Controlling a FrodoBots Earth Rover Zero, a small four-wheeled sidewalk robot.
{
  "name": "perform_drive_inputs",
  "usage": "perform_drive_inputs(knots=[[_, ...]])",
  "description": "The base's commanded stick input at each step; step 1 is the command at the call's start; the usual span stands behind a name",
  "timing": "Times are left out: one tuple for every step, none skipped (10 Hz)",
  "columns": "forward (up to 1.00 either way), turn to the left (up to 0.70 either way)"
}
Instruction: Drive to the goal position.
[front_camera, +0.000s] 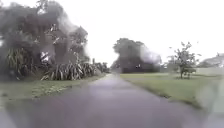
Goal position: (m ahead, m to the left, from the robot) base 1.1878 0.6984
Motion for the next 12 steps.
perform_drive_inputs(knots=[[0.85,0.0],[0.85,0.0],[0.85,0.0],[0.85,0.0],[0.85,0.0],[0.85,0.0],[0.85,0.0],[0.85,0.0],[0.52,0.0],[0.02,0.0],[0.0,0.0],[0.0,0.0]])
